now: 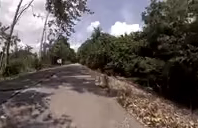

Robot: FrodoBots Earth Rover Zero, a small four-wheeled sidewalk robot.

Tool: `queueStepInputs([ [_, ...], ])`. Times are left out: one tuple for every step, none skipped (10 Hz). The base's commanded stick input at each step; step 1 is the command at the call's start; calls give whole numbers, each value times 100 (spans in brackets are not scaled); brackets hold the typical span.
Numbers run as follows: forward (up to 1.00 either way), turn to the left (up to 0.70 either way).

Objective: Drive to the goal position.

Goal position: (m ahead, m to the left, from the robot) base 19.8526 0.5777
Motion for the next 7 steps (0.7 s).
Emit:
queueStepInputs([
  [70, 0],
  [70, 0],
  [70, 0],
  [70, 0],
  [70, 0],
  [70, 0],
  [70, 0],
])
